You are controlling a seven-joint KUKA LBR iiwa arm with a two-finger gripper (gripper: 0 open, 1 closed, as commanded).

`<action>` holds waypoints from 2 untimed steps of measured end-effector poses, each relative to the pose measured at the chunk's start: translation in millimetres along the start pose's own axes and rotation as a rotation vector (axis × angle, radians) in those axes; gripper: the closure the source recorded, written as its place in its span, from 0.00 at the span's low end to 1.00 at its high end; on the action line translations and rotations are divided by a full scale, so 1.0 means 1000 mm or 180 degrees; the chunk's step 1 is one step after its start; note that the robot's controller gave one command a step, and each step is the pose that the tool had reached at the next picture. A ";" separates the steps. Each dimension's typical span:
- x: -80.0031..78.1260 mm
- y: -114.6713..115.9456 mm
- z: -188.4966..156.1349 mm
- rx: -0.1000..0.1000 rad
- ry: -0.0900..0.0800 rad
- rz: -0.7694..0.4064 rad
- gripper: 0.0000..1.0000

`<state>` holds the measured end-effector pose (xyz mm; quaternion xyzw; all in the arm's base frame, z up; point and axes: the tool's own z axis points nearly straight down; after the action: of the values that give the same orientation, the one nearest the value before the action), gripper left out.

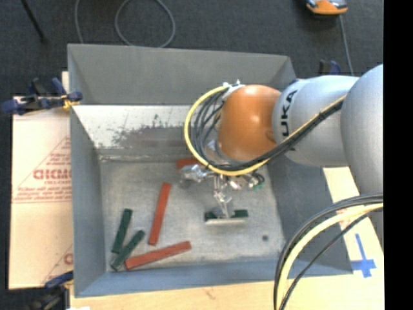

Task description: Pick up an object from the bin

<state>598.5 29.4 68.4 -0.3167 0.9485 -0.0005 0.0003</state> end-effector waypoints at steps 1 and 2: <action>0.001 0.015 -0.040 0.0009 -0.0018 -0.1106 0.00; -0.087 0.041 -0.092 0.0010 -0.0028 -0.1971 0.00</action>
Offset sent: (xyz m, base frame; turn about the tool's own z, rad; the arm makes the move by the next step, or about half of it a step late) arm -0.0113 0.0117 0.0383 -0.3488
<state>643.1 114.8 160.6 -0.5907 0.8069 -0.0007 0.0047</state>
